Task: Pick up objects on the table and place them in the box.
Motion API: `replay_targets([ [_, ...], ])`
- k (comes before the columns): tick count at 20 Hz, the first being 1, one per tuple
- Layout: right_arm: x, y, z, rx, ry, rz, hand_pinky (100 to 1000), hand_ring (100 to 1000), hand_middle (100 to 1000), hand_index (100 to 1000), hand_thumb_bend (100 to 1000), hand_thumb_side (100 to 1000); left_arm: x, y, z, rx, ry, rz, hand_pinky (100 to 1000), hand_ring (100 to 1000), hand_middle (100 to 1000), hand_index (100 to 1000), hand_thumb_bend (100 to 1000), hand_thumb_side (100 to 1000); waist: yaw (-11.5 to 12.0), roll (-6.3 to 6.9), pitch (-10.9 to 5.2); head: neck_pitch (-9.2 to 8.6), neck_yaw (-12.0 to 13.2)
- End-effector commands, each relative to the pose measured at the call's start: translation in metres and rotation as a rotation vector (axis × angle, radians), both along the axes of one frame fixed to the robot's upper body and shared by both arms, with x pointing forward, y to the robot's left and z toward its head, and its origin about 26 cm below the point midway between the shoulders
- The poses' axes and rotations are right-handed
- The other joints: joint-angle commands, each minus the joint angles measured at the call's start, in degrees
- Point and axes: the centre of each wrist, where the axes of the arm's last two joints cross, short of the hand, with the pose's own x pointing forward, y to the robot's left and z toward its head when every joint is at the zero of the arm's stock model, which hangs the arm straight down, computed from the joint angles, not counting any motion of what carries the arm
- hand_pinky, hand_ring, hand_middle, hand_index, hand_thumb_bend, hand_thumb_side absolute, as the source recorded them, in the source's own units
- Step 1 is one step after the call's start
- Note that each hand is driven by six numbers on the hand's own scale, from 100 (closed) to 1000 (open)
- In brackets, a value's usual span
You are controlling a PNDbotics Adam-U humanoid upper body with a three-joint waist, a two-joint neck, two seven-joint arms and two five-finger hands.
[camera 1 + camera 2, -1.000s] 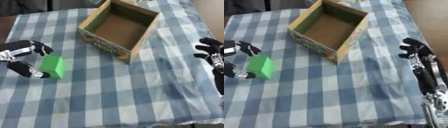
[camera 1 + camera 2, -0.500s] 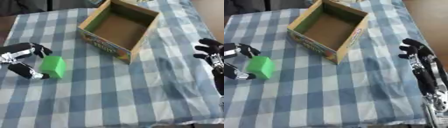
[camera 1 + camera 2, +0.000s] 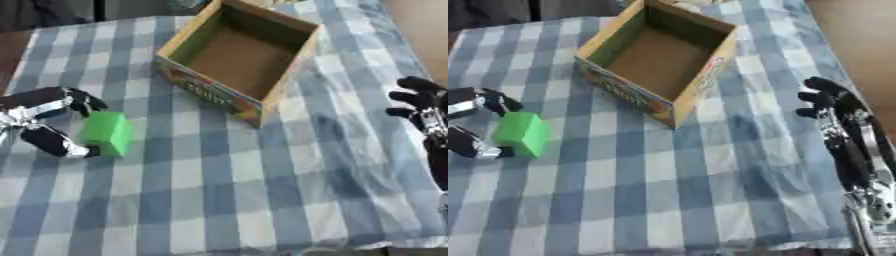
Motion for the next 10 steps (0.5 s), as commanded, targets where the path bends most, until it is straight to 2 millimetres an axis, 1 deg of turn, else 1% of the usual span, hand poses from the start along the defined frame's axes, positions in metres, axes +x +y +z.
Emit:
replay_targets([
  [1,0.0007,-0.0001,0.0057,-0.007,-0.018,0.008,729,816,822,854,100,710,0.0021,0.0033,0.0100,0.025,-0.028,0.005,816,721,712,876,530,335,-0.09,-0.17,-0.67,-0.51,-0.06],
  [3,0.0008,0.0001,0.0056,-0.007,-0.018,0.008,729,816,822,854,100,711,0.0028,0.0029,0.0092,0.026,-0.030,0.005,814,716,697,869,524,326,-0.14,-0.14,-0.63,-0.49,-0.09],
  [4,0.0008,0.0000,0.0056,-0.007,-0.018,0.008,729,816,822,854,100,711,0.0029,0.0028,0.0089,0.025,-0.032,0.004,812,709,658,845,505,305,-0.17,-0.13,-0.61,-0.47,-0.11],
  [6,0.0007,-0.0002,0.0054,-0.006,-0.017,0.006,729,816,822,854,100,712,0.0029,0.0028,0.0085,0.024,-0.037,0.001,811,703,612,810,488,289,-0.23,-0.11,-0.60,-0.44,-0.12],
  [7,0.0007,-0.0003,0.0054,-0.005,-0.017,0.005,729,816,821,854,100,711,0.0029,0.0029,0.0085,0.023,-0.039,0.000,810,700,603,802,483,284,-0.25,-0.09,-0.59,-0.44,-0.10],
  [8,0.0008,-0.0003,0.0054,-0.005,-0.017,0.005,729,816,821,854,100,709,0.0029,0.0028,0.0088,0.022,-0.042,-0.001,806,691,567,769,469,267,-0.25,-0.07,-0.59,-0.42,-0.13],
  [9,0.0008,-0.0002,0.0054,-0.004,-0.017,0.005,729,816,821,854,100,711,0.0029,0.0028,0.0091,0.020,-0.047,-0.003,805,689,557,761,464,261,-0.25,-0.05,-0.59,-0.41,-0.18],
  [10,0.0009,-0.0001,0.0053,-0.004,-0.017,0.005,729,816,821,854,100,712,0.0029,0.0026,0.0097,0.017,-0.052,-0.005,799,670,517,721,445,237,-0.25,-0.03,-0.58,-0.39,-0.21],
])
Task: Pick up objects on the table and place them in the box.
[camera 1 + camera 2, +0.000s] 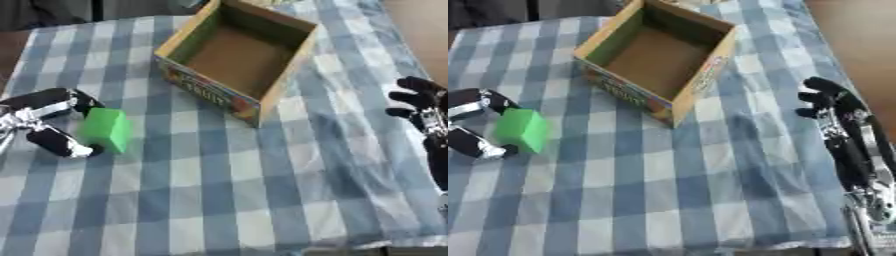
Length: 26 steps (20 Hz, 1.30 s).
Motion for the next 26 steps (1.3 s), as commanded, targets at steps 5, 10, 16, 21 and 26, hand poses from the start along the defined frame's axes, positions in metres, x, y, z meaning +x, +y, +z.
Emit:
replay_targets([
  [5,0.001,0.000,0.005,-0.002,-0.017,0.003,729,816,821,855,100,714,-0.001,0.003,0.025,-0.021,-0.113,0.001,783,622,434,632,378,165,0.06,-0.05,-0.70,-0.35,-0.39],
  [10,0.001,0.000,0.005,-0.003,-0.014,0.004,729,816,821,854,100,715,-0.002,-0.007,0.056,-0.061,-0.218,-0.038,781,615,429,629,354,128,0.10,-0.01,-0.79,-0.27,-0.57],
  [16,0.000,0.000,0.003,-0.005,-0.009,0.011,729,816,821,855,100,715,0.006,-0.031,0.102,-0.077,-0.318,-0.122,776,612,438,637,362,100,-0.12,0.04,-1.04,-0.30,-0.53],
  [21,0.000,0.003,0.002,-0.009,-0.002,0.037,729,816,821,855,100,714,0.037,-0.075,0.129,-0.093,-0.352,-0.222,771,604,436,637,368,106,-0.81,-0.23,-1.39,-0.55,-0.16],
  [26,0.000,0.007,0.001,-0.010,0.003,0.065,729,816,821,855,100,715,0.073,-0.117,0.132,-0.143,-0.374,-0.249,771,605,439,640,355,100,-1.77,-0.48,-1.59,-0.86,0.22],
])
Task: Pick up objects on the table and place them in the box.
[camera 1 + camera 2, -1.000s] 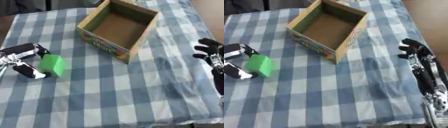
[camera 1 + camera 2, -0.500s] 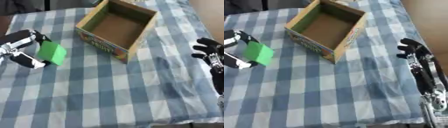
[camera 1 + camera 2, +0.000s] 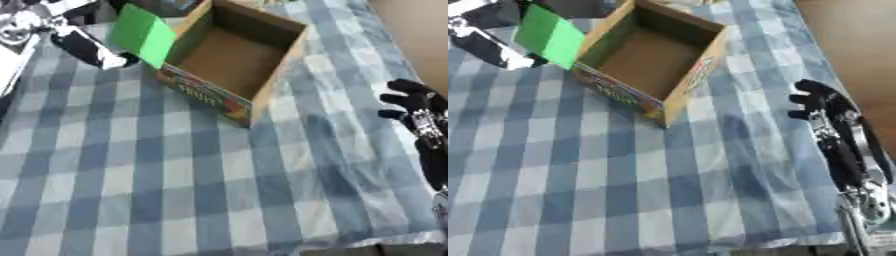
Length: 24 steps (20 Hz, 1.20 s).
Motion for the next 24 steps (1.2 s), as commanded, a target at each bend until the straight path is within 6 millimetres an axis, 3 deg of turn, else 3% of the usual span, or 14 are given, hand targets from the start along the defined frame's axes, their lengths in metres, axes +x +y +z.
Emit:
replay_targets([
  [1,0.000,0.002,0.004,-0.002,-0.013,0.025,729,816,821,855,100,715,0.017,-0.018,0.000,-0.010,-0.018,0.003,770,607,442,643,364,100,-0.34,-0.39,-1.18,-0.92,0.50],
  [10,0.001,0.010,0.006,-0.002,-0.013,0.081,728,816,821,854,100,718,0.056,-0.063,-0.048,-0.049,-0.065,0.124,772,615,468,674,393,100,-2.46,-1.06,-0.78,-3.07,1.23],
  [13,0.002,0.012,0.007,0.000,-0.015,0.090,728,816,821,854,100,719,0.061,-0.070,-0.060,-0.049,-0.085,0.170,782,642,541,748,448,149,-3.11,-1.25,-0.43,-3.55,1.55],
  [14,0.002,0.013,0.007,0.000,-0.016,0.092,728,816,821,854,100,719,0.061,-0.071,-0.063,-0.050,-0.095,0.181,790,663,591,796,502,209,-3.22,-1.30,-0.34,-3.60,1.55],
  [18,0.002,0.013,0.007,0.001,-0.016,0.091,728,816,820,854,100,717,0.061,-0.071,-0.066,-0.059,-0.127,0.202,835,732,743,911,641,351,-3.20,-1.41,-0.19,-3.53,1.37],
  [21,0.002,0.012,0.007,0.000,-0.017,0.089,728,816,820,854,100,719,0.059,-0.067,-0.060,-0.100,-0.153,0.205,870,766,799,948,769,469,-2.88,-1.42,-0.20,-3.61,1.18],
  [24,0.002,0.012,0.007,-0.001,-0.017,0.087,728,816,820,854,100,719,0.054,-0.064,-0.048,-0.139,-0.181,0.179,881,779,816,953,805,482,-2.57,-1.42,-0.16,-3.63,1.06],
])
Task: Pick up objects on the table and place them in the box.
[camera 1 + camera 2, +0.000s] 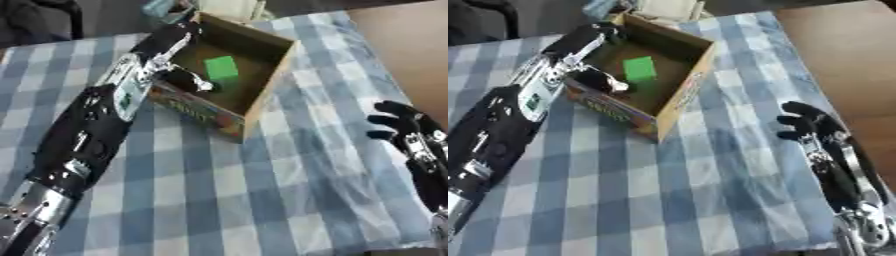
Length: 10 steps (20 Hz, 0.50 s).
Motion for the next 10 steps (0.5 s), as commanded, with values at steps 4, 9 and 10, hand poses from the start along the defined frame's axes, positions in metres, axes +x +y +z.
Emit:
replay_targets([
  [4,0.001,-0.003,0.007,-0.005,-0.024,-0.008,728,816,818,854,100,718,-0.023,0.022,0.055,-0.137,-0.150,-0.078,876,744,765,932,665,402,0.76,-0.13,-0.80,-0.51,-0.44],
  [9,0.001,-0.006,0.008,-0.007,-0.030,-0.026,727,816,816,854,100,715,-0.073,0.048,0.091,-0.385,-0.217,-0.205,869,704,718,911,544,354,1.93,0.30,-0.73,-0.39,-0.82],
  [10,0.001,-0.007,0.009,-0.007,-0.032,-0.030,727,816,816,854,100,715,-0.085,0.054,0.094,-0.425,-0.221,-0.227,870,702,715,910,532,355,2.13,0.33,-0.72,-0.40,-0.91],
])
